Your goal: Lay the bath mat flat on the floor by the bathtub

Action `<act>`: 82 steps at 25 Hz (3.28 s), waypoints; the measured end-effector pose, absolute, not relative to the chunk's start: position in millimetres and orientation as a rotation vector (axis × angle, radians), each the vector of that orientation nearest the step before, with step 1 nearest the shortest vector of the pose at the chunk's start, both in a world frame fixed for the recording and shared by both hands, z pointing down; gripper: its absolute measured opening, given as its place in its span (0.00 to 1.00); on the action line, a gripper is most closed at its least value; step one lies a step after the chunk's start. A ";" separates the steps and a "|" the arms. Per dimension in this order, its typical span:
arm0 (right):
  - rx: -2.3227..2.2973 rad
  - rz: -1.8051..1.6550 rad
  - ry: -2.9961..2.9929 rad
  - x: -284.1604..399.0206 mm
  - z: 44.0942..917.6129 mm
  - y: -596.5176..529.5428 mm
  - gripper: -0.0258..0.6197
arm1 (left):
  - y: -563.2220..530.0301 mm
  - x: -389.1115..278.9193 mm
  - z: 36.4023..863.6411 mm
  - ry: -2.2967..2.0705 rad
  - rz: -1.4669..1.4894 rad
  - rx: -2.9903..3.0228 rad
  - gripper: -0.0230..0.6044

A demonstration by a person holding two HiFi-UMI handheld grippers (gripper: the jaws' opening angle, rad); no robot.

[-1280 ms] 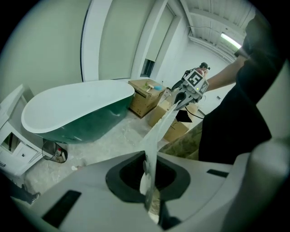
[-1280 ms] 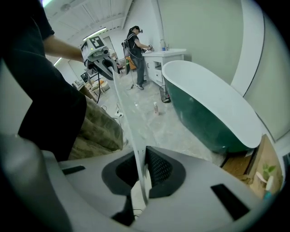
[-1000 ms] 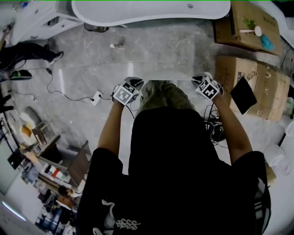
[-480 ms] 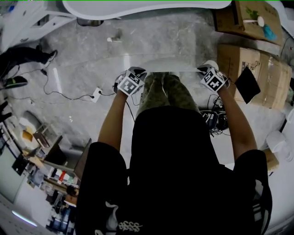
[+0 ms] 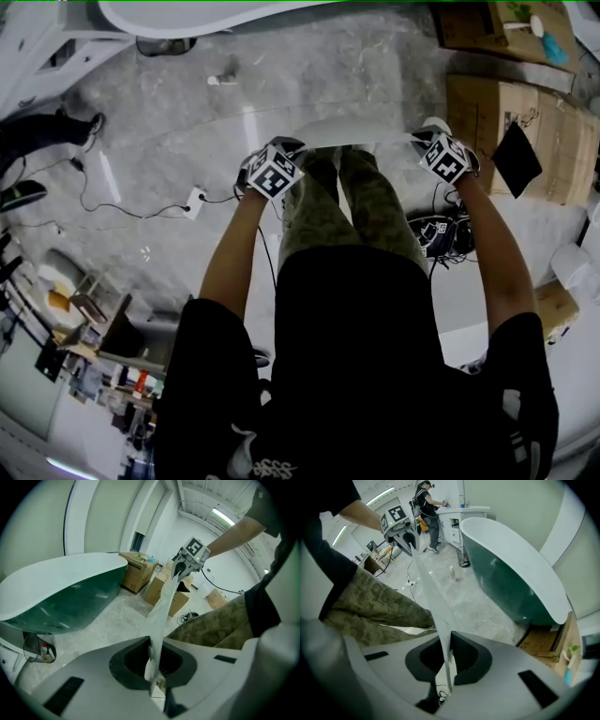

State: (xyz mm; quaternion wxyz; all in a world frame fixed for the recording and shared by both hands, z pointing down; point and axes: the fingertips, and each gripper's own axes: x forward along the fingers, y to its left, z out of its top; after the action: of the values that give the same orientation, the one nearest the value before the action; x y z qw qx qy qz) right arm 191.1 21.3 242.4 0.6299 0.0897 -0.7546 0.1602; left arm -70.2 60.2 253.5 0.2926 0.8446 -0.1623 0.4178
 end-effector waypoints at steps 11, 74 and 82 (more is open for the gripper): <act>0.329 0.443 -1.794 196.0 351.8 27.6 0.08 | 59.6 -68.0 345.2 -0.508 1.159 2.206 0.08; 0.384 -0.161 -1.857 198.8 807.8 -172.8 0.09 | -122.3 -64.7 830.8 -0.865 1.597 2.475 0.08; 0.451 -0.237 -1.806 192.6 847.4 -208.4 0.09 | -170.0 -75.6 869.7 -1.019 1.584 2.518 0.08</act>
State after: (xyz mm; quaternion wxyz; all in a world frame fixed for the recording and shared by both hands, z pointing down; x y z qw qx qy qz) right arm 192.6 -208.4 847.4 0.5912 0.1940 -0.7762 -0.1020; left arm -75.6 -170.0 869.7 -0.0014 0.8007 -0.3241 0.5038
